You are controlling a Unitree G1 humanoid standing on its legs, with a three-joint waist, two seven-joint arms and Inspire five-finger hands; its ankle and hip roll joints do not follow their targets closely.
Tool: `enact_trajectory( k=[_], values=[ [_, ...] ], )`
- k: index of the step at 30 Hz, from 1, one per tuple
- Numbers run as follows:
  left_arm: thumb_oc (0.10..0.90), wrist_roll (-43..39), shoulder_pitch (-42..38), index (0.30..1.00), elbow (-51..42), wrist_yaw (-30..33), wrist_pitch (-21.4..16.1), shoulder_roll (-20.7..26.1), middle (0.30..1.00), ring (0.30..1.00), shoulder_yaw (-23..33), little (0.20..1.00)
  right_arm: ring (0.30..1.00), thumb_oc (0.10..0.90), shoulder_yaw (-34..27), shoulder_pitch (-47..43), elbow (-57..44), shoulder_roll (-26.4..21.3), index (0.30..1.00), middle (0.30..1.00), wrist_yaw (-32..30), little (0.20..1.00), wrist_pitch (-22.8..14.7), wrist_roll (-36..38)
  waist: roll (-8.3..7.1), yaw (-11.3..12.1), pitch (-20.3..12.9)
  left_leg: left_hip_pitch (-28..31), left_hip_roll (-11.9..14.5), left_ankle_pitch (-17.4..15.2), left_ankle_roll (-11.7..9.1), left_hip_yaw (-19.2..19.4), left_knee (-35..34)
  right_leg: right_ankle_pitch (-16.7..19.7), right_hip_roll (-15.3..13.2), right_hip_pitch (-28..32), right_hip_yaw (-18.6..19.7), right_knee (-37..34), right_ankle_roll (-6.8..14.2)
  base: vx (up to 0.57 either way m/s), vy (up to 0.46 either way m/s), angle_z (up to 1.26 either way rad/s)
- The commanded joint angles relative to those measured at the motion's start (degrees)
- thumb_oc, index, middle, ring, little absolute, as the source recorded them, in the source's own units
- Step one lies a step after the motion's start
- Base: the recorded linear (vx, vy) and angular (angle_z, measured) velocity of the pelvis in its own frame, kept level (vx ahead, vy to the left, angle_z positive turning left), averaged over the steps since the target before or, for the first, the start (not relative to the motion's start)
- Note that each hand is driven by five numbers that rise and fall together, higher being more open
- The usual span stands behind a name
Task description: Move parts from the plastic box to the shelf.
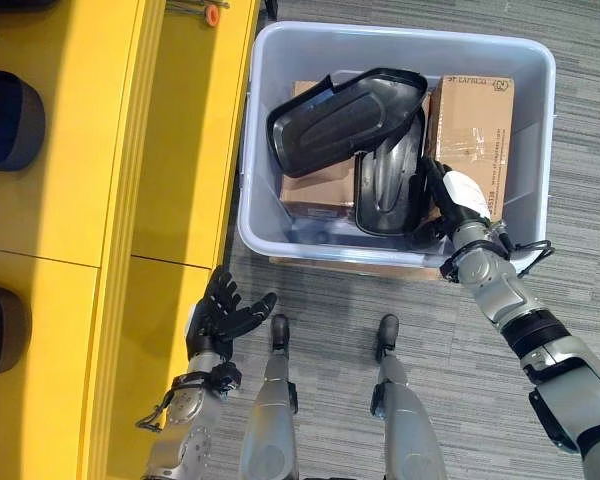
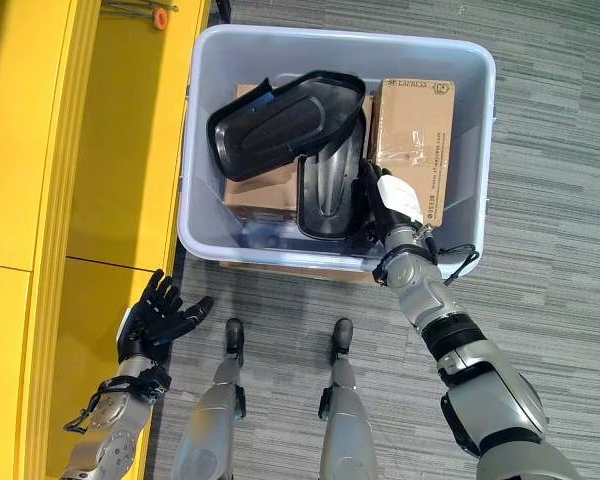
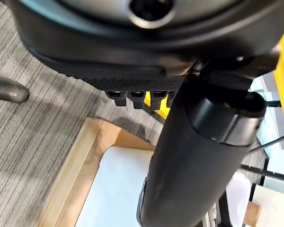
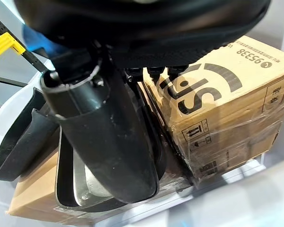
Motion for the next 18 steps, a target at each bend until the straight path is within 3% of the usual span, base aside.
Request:
enact_trajectory(
  k=[1,18],
  values=[
    [0.900,-0.32,0.98,1.000,-5.99,0.38,-4.51,1.81,1.000,1.000,1.27,1.000,1.000,0.900,1.95,-2.91,-3.71,2.20,1.000,1.000,0.40,1.000,-2.59,-3.24,-2.06,1.02,-1.95,-1.30,0.60,0.23,1.27,0.48,0.03,-7.84,-5.83,3.86,-1.03,3.19,4.68,0.00,0.000,0.00],
    [0.900,-1.25,0.59,1.000,-6.37,1.19,-5.33,2.35,1.000,1.000,1.13,1.000,1.000,0.900,-0.04,-12.77,-0.60,0.62,1.000,1.000,-5.34,1.000,-1.08,-1.93,-1.47,1.66,-2.07,-1.88,0.26,0.40,1.15,0.58,-0.42,-7.45,-5.88,2.99,-0.83,2.77,4.69,0.00,0.000,0.00]
  ],
)
